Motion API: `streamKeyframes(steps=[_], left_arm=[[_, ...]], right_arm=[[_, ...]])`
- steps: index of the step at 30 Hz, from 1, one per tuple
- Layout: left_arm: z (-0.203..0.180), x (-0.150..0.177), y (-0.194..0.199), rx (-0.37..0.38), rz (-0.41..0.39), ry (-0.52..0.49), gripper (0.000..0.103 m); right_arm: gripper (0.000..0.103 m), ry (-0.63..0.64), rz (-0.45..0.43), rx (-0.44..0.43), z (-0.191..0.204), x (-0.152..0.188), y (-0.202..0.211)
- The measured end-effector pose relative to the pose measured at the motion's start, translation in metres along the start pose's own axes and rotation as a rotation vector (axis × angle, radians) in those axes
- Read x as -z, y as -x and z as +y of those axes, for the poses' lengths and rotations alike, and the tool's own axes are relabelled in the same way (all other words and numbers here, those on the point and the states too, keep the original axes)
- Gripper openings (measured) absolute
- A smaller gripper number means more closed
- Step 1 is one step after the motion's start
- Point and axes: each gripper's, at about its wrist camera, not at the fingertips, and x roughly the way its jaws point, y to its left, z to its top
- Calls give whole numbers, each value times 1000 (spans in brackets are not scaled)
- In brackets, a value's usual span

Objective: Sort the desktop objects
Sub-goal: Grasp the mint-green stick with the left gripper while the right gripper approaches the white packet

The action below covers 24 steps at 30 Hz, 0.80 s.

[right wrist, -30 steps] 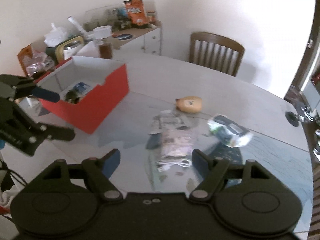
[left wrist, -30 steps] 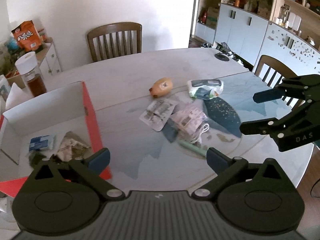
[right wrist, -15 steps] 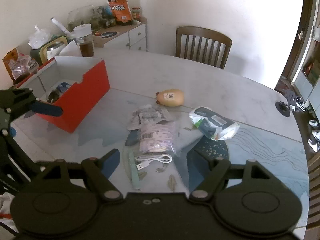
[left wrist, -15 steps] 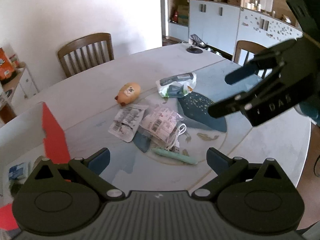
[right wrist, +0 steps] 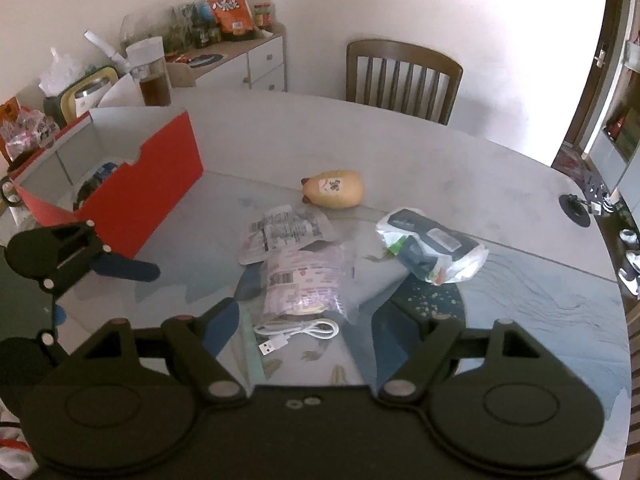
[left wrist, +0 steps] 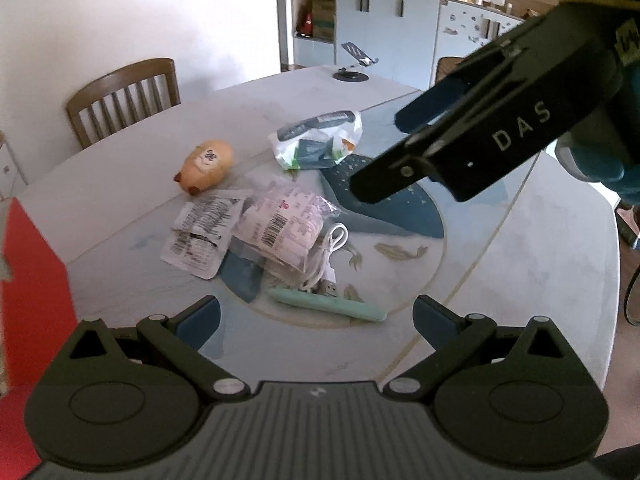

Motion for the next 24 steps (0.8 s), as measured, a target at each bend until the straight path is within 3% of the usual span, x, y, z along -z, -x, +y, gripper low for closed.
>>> streamKeyframes(steps=[13,24], left_arm=[[3,6,-49,52,11,-65,103],[12,10,-70,94,16,-56,103]], right_arm=[[83,-5,37,-13,0,-5,-47],[83,-2,83,-12,-1,-18,-89]])
